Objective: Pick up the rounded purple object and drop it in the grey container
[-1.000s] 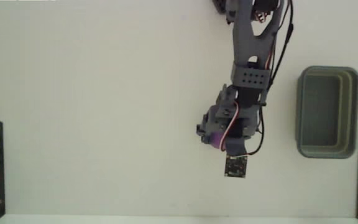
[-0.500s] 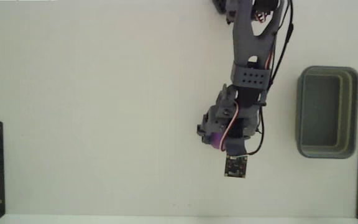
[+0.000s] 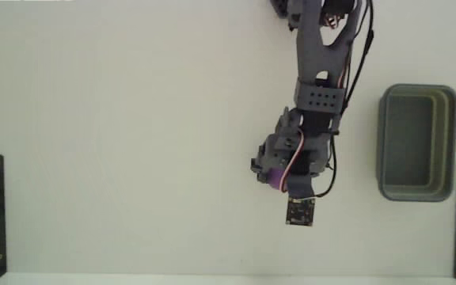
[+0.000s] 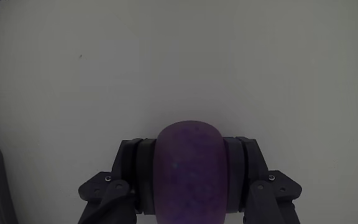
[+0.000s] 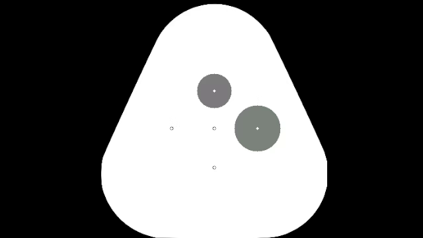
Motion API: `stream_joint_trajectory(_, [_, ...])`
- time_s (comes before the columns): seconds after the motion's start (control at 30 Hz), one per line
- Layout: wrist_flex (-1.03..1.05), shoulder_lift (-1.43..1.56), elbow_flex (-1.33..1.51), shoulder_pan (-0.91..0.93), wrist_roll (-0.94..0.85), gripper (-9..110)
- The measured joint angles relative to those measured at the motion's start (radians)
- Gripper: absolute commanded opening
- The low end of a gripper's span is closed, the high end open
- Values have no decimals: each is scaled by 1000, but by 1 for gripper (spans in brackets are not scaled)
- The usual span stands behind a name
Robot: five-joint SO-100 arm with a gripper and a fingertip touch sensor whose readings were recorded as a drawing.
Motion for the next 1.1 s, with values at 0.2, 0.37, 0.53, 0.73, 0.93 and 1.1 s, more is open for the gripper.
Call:
stream_joint_trajectory(0.2, [57,0,-40,0,0,56])
stream_joint_trajectory(0.37, [112,-2,-80,0,0,56])
stream_joint_trajectory(0.53, [158,-2,-112,2,0,56])
stream_joint_trajectory(0.73, [224,-3,-152,2,0,56])
stream_joint_trajectory(0.93, [278,-5,-204,2,2,56])
stream_joint_trajectory(1.1, [331,-5,-262,2,2,56])
